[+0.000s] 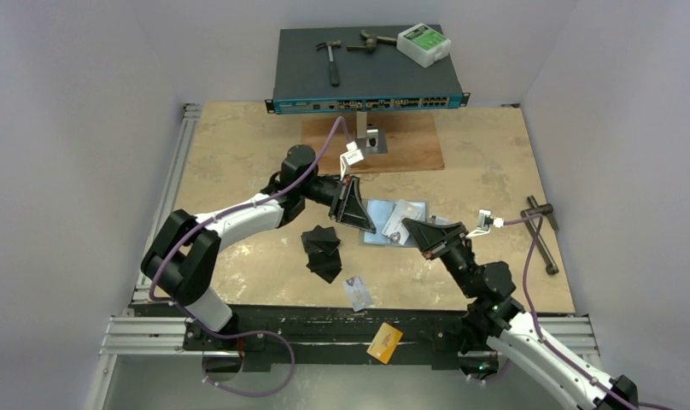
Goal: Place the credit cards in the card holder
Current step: Insert the credit card into the card holder.
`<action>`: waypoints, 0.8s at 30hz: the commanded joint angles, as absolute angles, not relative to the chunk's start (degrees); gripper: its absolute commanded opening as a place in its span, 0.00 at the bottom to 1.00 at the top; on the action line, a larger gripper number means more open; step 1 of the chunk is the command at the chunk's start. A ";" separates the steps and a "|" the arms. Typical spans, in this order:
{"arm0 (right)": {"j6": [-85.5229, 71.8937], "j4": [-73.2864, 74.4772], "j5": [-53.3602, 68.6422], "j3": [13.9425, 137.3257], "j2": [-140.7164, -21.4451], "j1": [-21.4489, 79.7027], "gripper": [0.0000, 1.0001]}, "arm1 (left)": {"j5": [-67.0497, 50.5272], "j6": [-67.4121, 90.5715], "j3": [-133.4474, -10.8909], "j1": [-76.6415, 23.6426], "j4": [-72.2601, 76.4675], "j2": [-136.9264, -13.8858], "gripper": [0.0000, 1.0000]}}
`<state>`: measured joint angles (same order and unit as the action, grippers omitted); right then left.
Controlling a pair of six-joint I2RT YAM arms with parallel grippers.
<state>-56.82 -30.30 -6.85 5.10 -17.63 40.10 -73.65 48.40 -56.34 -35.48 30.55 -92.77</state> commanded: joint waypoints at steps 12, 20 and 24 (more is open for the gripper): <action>-53.42 -25.71 -2.28 6.63 -17.05 40.11 0.00 | -76.07 52.04 -58.01 -35.50 38.71 -89.35 0.07; -51.01 -29.08 1.50 8.71 -21.74 40.16 0.00 | -77.60 53.80 -57.77 -36.03 39.92 -88.71 0.06; -50.74 -28.90 2.09 9.14 -22.03 40.17 0.00 | -77.69 53.47 -57.40 -36.04 39.82 -88.27 0.06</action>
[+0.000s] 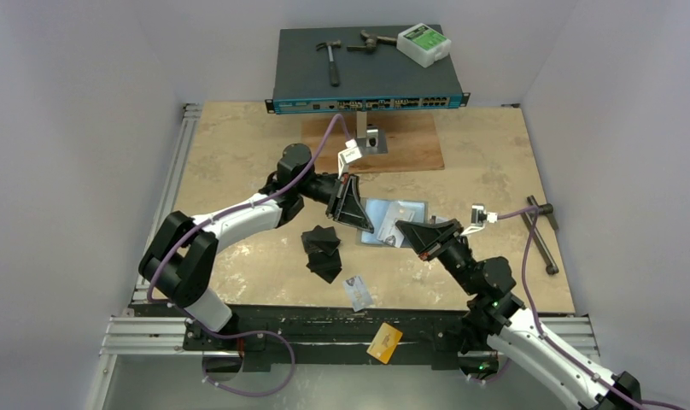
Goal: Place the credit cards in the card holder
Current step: Insert the credit card into the card holder.
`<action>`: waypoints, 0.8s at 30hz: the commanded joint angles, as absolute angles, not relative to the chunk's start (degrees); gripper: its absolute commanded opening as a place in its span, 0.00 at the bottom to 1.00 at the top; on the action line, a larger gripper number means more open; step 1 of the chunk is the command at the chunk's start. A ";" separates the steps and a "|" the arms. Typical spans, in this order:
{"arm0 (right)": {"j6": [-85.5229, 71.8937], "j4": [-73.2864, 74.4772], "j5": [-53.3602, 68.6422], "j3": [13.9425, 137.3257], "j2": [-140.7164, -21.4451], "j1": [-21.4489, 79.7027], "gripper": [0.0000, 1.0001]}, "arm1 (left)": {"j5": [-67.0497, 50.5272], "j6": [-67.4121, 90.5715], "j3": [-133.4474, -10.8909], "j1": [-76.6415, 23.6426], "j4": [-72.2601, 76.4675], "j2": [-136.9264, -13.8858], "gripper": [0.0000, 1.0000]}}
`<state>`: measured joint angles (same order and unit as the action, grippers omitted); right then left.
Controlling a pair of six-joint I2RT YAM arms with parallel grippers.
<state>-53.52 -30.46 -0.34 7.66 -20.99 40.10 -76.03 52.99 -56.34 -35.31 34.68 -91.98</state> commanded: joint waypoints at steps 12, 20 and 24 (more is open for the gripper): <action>-53.03 -23.19 2.29 9.18 -21.01 40.16 0.00 | -77.87 49.48 -58.00 -36.13 37.63 -86.93 0.08; -53.60 -22.24 2.38 8.89 -21.71 40.09 0.00 | -78.22 45.03 -59.16 -36.14 33.03 -86.64 0.07; -53.49 -22.12 2.57 9.07 -22.22 40.13 0.00 | -77.84 39.99 -60.57 -36.19 26.20 -86.55 0.07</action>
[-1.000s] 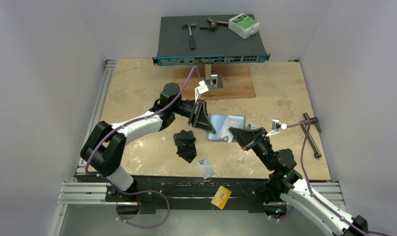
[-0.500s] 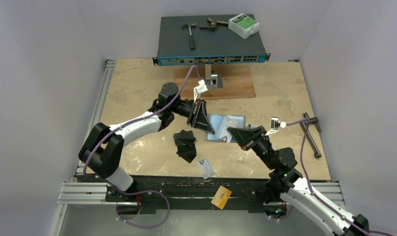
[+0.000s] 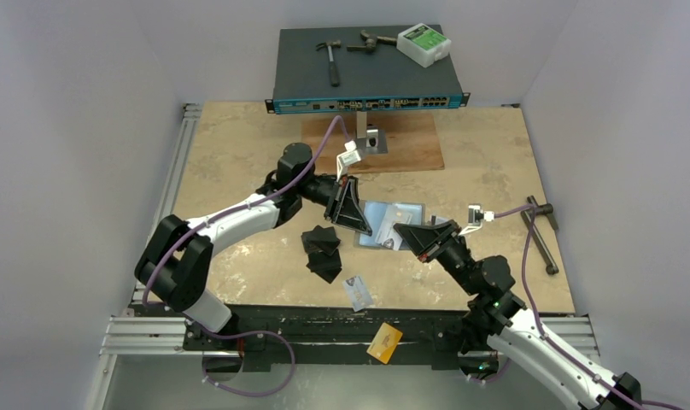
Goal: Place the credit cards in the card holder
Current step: Insert the credit card into the card holder.
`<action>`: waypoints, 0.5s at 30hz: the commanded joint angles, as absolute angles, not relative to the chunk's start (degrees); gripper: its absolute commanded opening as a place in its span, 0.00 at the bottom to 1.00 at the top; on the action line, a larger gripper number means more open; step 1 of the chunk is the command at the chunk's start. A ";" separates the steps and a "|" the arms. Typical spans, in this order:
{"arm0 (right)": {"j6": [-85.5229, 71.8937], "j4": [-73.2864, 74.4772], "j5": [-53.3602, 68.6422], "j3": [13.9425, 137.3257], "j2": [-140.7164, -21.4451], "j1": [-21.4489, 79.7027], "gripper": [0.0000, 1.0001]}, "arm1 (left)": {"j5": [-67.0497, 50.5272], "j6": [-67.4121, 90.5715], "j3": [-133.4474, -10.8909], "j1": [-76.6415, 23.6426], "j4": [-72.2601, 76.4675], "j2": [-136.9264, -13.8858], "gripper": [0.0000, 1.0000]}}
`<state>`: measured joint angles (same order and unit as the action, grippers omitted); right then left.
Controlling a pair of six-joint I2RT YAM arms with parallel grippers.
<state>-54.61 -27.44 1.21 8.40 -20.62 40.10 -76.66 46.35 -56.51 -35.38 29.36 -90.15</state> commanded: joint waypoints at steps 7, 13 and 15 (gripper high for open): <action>-53.53 -21.04 2.46 9.32 -23.10 40.05 0.00 | -71.32 8.45 -72.43 -36.40 -19.70 -87.04 0.08; -52.72 -19.50 1.52 9.65 -21.86 40.08 0.00 | -62.62 2.06 -77.67 -35.02 -35.16 -88.65 0.07; -51.85 -16.47 0.53 10.63 -21.00 40.06 0.00 | -59.56 0.32 -79.10 -35.00 -40.58 -89.71 0.07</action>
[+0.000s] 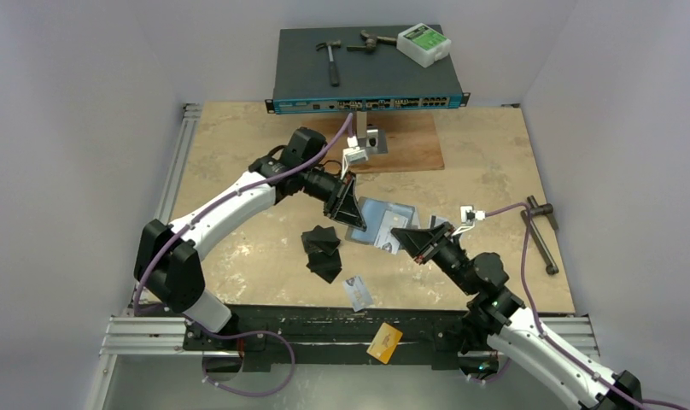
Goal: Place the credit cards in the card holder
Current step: Insert the credit card into the card holder.
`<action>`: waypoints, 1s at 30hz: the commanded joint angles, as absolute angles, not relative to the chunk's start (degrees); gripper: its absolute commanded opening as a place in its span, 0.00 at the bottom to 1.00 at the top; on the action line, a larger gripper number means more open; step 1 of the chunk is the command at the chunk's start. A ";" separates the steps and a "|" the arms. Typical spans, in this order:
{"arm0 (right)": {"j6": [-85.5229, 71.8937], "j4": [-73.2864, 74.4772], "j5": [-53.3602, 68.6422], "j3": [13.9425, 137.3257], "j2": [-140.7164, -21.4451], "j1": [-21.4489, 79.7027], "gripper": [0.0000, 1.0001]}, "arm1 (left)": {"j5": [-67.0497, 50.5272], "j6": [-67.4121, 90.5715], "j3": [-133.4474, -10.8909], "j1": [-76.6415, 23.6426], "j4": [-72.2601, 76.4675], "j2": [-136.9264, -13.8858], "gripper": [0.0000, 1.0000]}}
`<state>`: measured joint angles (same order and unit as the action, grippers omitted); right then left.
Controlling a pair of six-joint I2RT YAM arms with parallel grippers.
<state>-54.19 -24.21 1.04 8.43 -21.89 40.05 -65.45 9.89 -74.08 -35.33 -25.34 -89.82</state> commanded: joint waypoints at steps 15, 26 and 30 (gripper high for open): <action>-47.14 8.86 -7.74 15.29 -16.10 40.06 0.00 | -55.78 24.47 -66.20 -42.39 -13.92 -107.85 0.08; -50.93 3.40 0.40 9.12 -27.45 40.08 0.00 | -45.71 26.64 -63.18 -42.71 -8.29 -110.70 0.28; -50.32 5.33 3.21 9.56 -32.01 40.05 0.00 | -39.38 26.28 -63.02 -42.64 -12.62 -108.68 0.44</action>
<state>-50.19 6.24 -0.43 9.30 -29.50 40.05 -46.37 26.02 -63.37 -42.98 -10.68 -112.57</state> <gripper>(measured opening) 0.004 0.375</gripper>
